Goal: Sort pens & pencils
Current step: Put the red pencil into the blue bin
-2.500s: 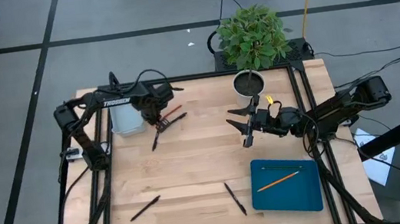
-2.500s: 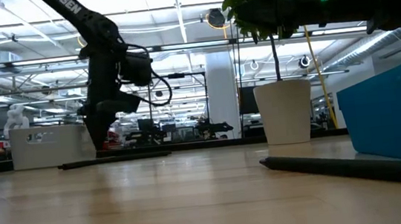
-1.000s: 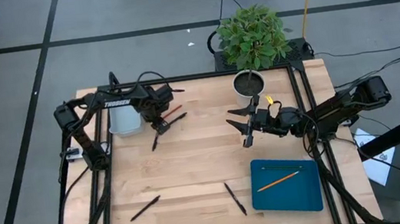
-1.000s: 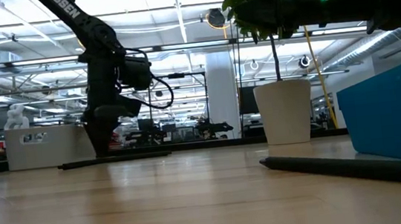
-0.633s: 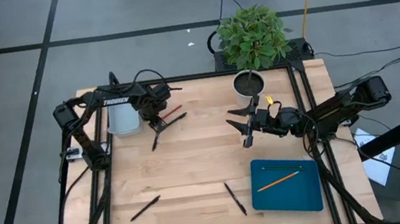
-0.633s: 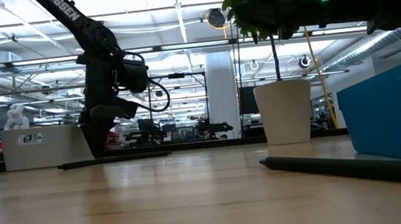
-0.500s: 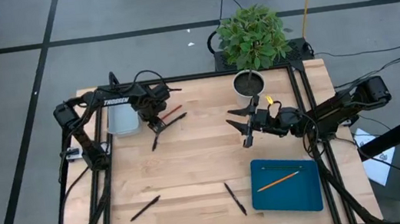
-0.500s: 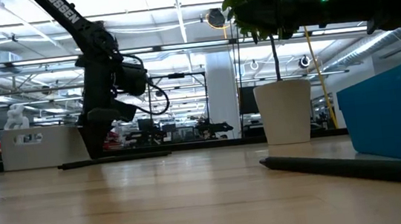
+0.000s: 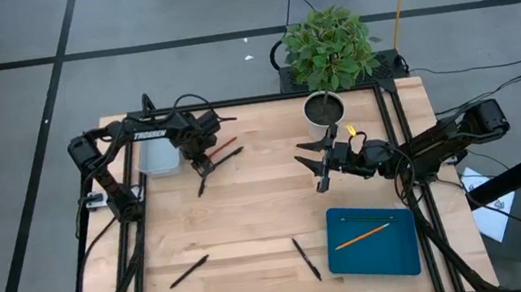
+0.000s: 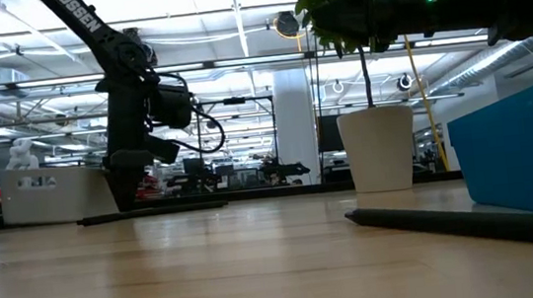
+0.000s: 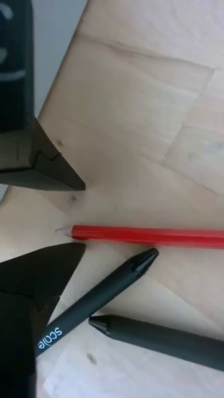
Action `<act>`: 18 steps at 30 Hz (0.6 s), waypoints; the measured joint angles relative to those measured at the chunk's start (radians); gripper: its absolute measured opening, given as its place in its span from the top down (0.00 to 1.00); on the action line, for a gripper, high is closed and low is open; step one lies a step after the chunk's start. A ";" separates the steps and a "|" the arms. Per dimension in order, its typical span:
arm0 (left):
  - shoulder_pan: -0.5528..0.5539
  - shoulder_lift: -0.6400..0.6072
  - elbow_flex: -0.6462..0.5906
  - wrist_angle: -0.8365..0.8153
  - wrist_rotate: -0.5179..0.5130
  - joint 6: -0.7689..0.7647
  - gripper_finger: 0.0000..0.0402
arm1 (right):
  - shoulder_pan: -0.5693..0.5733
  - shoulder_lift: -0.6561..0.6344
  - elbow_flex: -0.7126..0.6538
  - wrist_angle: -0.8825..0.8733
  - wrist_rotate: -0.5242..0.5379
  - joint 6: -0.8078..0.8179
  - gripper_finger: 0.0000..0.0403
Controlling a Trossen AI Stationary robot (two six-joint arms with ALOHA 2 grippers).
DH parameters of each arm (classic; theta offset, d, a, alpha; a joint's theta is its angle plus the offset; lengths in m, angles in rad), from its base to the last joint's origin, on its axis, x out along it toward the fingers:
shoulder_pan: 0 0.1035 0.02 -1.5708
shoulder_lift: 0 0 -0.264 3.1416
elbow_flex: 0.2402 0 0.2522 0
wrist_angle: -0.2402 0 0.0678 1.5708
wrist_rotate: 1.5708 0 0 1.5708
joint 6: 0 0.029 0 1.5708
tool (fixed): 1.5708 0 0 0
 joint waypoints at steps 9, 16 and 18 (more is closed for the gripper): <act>-0.028 0.002 -0.001 0.001 0.021 0.028 0.65 | 0.000 0.000 0.000 0.000 0.000 -0.003 0.64; -0.032 0.000 -0.001 -0.003 0.029 0.027 0.87 | 0.000 0.000 0.000 0.000 0.000 -0.003 0.64; -0.032 0.000 -0.001 -0.004 0.031 0.025 0.94 | 0.000 0.000 0.000 0.000 0.000 -0.003 0.64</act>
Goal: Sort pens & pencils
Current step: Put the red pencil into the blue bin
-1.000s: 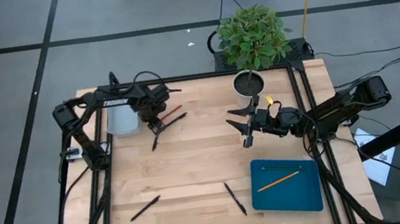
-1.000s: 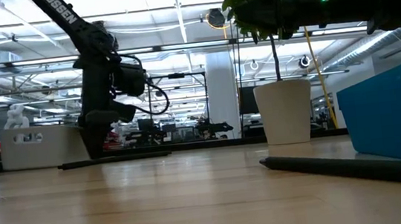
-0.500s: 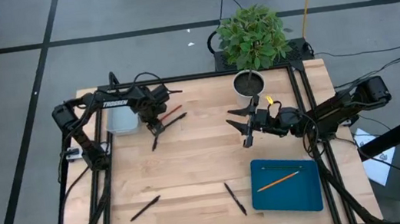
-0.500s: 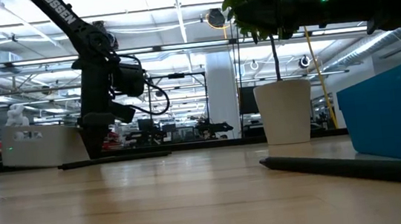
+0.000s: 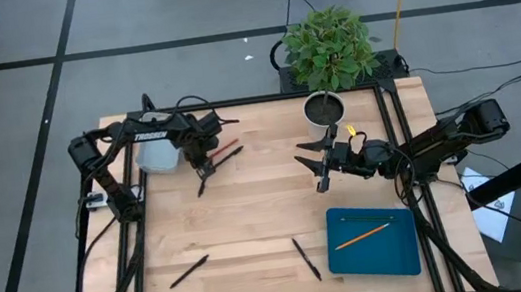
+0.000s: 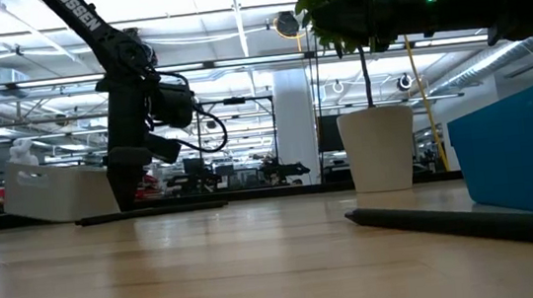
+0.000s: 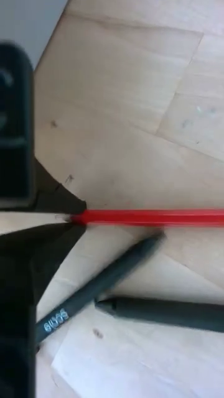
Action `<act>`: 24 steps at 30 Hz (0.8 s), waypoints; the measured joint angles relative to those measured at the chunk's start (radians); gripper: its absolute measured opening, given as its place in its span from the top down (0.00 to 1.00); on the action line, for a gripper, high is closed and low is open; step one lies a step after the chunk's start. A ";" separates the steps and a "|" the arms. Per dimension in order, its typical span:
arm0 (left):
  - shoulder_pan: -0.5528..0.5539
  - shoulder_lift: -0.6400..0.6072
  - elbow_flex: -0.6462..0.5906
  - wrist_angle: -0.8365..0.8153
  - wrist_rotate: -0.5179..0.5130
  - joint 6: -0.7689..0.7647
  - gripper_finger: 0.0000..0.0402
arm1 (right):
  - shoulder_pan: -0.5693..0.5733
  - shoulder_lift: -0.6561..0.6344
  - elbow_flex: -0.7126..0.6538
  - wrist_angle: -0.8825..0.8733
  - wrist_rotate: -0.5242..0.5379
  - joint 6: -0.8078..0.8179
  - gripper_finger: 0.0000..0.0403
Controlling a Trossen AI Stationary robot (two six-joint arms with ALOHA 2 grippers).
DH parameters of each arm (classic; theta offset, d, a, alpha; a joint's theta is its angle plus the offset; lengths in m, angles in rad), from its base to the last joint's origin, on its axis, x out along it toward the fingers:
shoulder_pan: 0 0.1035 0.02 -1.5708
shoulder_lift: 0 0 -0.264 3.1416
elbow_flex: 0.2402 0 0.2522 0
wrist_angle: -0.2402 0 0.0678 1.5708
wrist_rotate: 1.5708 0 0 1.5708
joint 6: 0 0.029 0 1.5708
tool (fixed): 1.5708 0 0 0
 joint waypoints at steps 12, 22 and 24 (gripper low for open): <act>-0.004 0.005 0.037 -0.024 0.038 -0.005 0.98 | 0.000 0.000 0.000 0.000 0.000 0.000 0.64; -0.037 0.005 0.070 -0.031 0.067 -0.004 1.00 | 0.000 0.000 0.000 -0.001 0.000 0.000 0.64; -0.042 0.005 0.070 -0.030 0.068 -0.004 0.99 | 0.000 0.000 0.000 -0.001 0.000 0.000 0.64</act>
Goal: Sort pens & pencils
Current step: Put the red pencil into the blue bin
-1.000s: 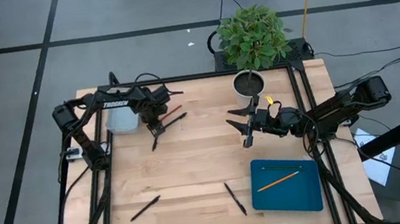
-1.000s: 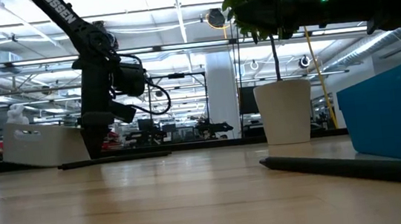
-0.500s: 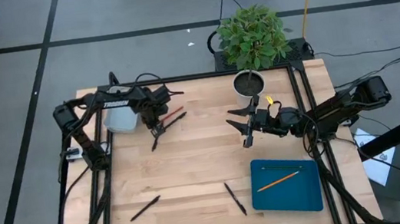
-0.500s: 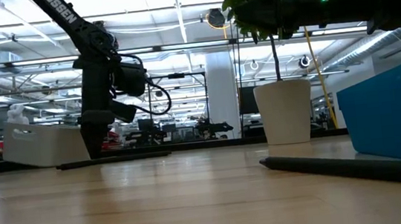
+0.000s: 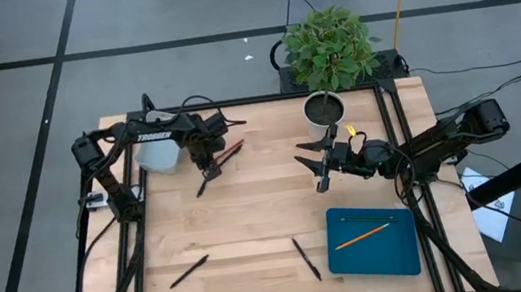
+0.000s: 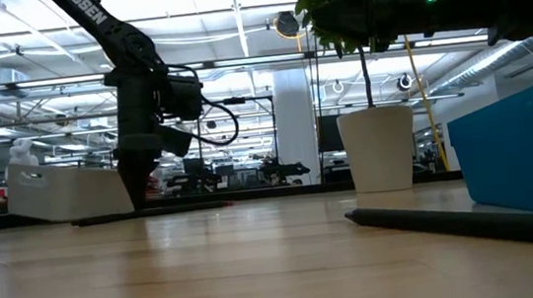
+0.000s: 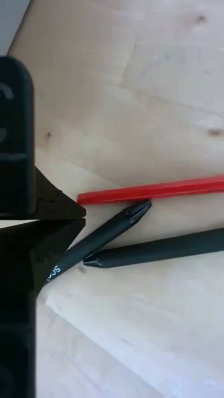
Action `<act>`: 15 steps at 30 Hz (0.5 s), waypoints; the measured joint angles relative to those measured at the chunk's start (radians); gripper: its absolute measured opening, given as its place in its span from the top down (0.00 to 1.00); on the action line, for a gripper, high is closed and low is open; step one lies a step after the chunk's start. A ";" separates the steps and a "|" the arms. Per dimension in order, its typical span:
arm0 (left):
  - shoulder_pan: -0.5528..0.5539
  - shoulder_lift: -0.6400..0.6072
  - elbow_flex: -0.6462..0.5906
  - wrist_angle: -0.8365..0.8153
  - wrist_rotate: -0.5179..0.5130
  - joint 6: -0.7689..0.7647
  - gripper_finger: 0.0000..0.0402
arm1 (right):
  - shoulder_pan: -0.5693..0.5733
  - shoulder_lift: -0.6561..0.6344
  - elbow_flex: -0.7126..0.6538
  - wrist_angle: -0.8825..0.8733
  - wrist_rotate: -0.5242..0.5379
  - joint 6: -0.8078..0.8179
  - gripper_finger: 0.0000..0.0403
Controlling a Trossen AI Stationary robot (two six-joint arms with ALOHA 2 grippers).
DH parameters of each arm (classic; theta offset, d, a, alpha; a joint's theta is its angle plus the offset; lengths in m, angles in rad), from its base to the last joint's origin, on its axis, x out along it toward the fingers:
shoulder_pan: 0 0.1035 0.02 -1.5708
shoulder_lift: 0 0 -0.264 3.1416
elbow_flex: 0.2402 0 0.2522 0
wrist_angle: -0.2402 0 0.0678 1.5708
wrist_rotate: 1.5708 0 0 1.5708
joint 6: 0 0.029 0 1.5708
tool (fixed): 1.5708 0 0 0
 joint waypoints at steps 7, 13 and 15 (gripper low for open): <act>-0.029 -0.001 0.001 0.012 0.000 -0.009 1.00 | 0.000 0.000 0.000 0.000 0.000 0.000 0.64; -0.062 -0.003 0.002 0.071 0.045 0.009 0.99 | 0.000 0.000 0.000 0.000 0.000 0.000 0.64; -0.072 -0.003 0.002 0.090 0.047 0.011 1.00 | 0.000 0.000 0.000 0.000 0.000 0.000 0.64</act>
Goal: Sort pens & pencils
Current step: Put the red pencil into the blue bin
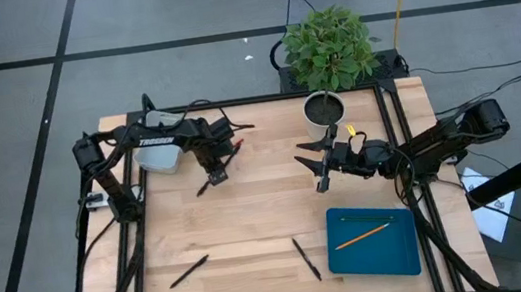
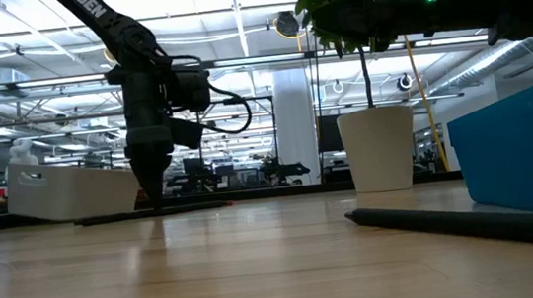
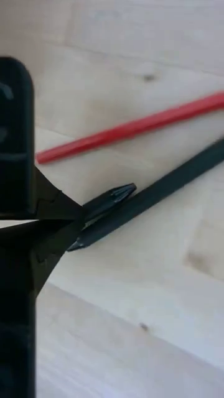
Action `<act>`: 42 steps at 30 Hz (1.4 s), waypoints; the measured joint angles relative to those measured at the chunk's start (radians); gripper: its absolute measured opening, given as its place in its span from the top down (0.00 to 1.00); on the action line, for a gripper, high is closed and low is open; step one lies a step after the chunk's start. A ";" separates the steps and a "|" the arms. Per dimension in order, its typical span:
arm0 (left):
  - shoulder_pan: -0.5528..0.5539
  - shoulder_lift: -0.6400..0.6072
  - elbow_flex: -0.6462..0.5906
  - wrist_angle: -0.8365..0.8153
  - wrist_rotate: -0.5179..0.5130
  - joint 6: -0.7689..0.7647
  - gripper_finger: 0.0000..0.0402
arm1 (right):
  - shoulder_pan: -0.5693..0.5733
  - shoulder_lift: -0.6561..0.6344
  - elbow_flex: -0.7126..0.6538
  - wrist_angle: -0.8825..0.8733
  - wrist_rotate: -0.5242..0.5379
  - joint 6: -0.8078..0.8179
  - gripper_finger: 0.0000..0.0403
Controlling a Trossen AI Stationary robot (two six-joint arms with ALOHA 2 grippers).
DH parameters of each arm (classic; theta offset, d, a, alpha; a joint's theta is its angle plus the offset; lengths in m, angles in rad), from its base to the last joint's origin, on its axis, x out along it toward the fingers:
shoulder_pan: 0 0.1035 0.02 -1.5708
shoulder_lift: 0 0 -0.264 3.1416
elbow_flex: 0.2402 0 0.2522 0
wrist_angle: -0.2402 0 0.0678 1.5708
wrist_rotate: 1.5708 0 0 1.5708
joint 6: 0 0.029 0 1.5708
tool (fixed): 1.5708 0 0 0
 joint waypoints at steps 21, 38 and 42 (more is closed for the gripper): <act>-0.065 -0.072 -0.063 -0.049 -0.195 -0.269 1.00 | 0.000 0.000 0.000 -0.014 0.000 -0.002 0.64; 0.014 -0.070 -0.072 -0.063 -0.212 -0.302 1.00 | 0.000 0.000 0.000 -0.016 0.000 0.000 0.64; 0.034 -0.070 -0.072 -0.061 -0.147 -0.276 1.00 | 0.000 0.000 0.000 -0.016 0.000 0.000 0.64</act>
